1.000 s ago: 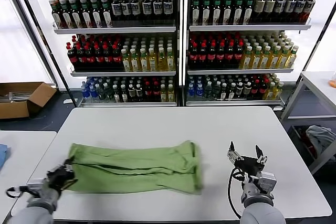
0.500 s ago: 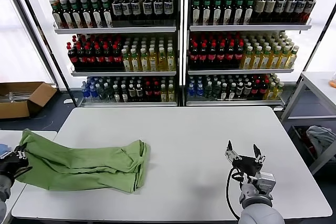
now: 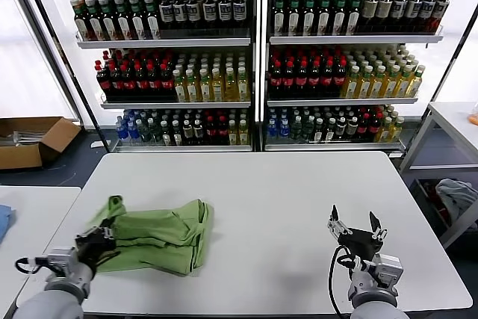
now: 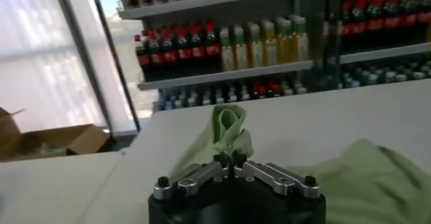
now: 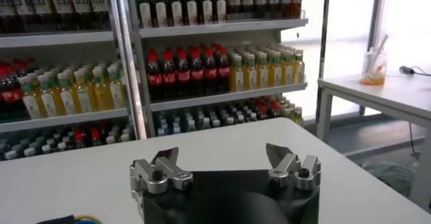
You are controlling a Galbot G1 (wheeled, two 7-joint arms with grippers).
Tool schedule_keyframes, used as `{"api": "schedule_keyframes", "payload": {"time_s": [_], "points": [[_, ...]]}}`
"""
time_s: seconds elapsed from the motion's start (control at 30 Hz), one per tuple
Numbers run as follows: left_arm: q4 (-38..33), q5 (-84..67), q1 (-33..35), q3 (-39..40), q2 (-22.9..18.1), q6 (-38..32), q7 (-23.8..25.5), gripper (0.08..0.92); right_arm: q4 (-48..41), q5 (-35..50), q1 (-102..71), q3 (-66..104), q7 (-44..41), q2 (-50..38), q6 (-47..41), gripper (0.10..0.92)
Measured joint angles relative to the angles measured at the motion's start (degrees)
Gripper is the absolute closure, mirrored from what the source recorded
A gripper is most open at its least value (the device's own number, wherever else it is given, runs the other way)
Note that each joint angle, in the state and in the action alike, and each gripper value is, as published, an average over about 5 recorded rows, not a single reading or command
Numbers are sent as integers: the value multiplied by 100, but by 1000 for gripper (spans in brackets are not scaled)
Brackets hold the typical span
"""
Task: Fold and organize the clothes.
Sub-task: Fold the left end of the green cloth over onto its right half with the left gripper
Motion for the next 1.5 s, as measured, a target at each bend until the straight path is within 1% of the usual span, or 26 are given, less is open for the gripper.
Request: {"api": "schedule_keyframes", "payload": {"time_s": [0.33,0.63,0.87,1.17,1.5], "points": [[-175,257,-148,891,-452,66,5,909,185,-14,-289,159,8,5,8,203],[-47,365,-384,1406,-710,92,-1,909,211,-55,-477,211,2,59,52,203],[173,377,-659,1572,-768,95,-9,909,190,-84,-534,224,-9,90,69,203],[239,407,-933,1611,-737,112,-12,909,75,-160,-479,123,-13,140,60,203],[456,408,-1068,1812,-929,102,83,909,-15,-170,-455,107,-21,116,55,203]]}}
